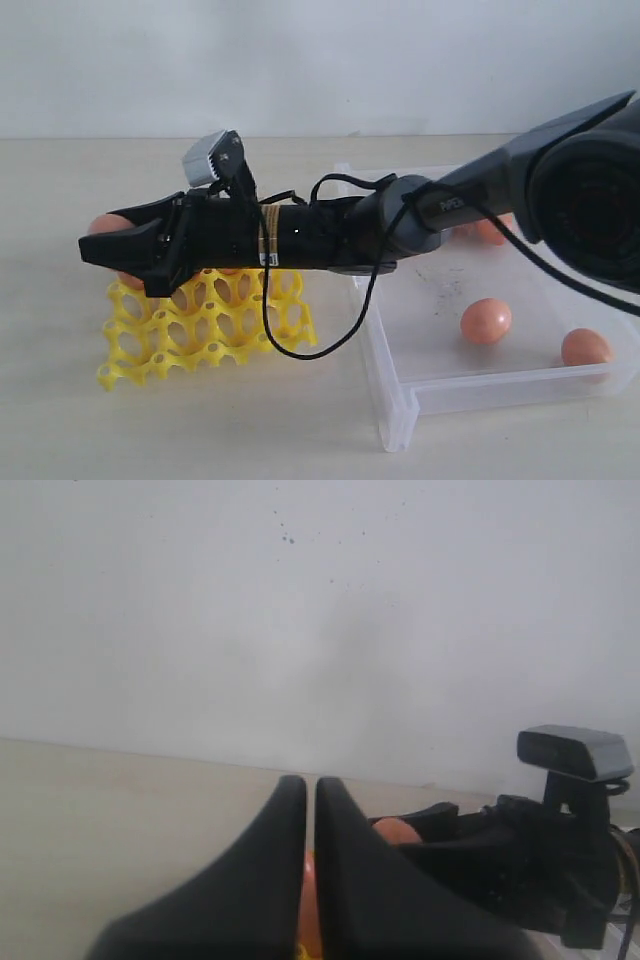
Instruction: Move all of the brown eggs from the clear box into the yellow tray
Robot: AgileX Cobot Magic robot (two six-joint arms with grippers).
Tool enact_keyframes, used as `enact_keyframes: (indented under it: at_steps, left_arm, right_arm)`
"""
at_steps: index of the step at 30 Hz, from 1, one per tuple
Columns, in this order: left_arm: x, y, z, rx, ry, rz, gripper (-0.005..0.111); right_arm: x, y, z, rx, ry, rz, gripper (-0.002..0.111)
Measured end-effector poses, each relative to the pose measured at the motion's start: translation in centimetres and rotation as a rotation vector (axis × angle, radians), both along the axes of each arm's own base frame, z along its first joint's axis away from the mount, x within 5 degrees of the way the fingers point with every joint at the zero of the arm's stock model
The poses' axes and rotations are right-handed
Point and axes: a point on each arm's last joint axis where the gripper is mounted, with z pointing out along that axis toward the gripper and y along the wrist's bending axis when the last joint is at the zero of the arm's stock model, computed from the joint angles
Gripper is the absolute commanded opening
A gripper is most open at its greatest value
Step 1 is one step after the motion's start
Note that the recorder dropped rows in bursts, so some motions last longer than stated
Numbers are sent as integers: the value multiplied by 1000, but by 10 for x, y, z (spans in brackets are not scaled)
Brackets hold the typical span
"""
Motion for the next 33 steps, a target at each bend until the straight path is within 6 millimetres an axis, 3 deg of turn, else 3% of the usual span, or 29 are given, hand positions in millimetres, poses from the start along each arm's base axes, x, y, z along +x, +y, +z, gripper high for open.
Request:
enact_keyframes:
  at_steps: [16,33]
  left_arm:
    - [0,0,0,0,0,0,4]
    - [0,0,0,0,0,0,4]
  right_arm:
    - [14,10,-31,-159,-5,-63,0]
    - [11,13,-36,-176,-58,11,0]
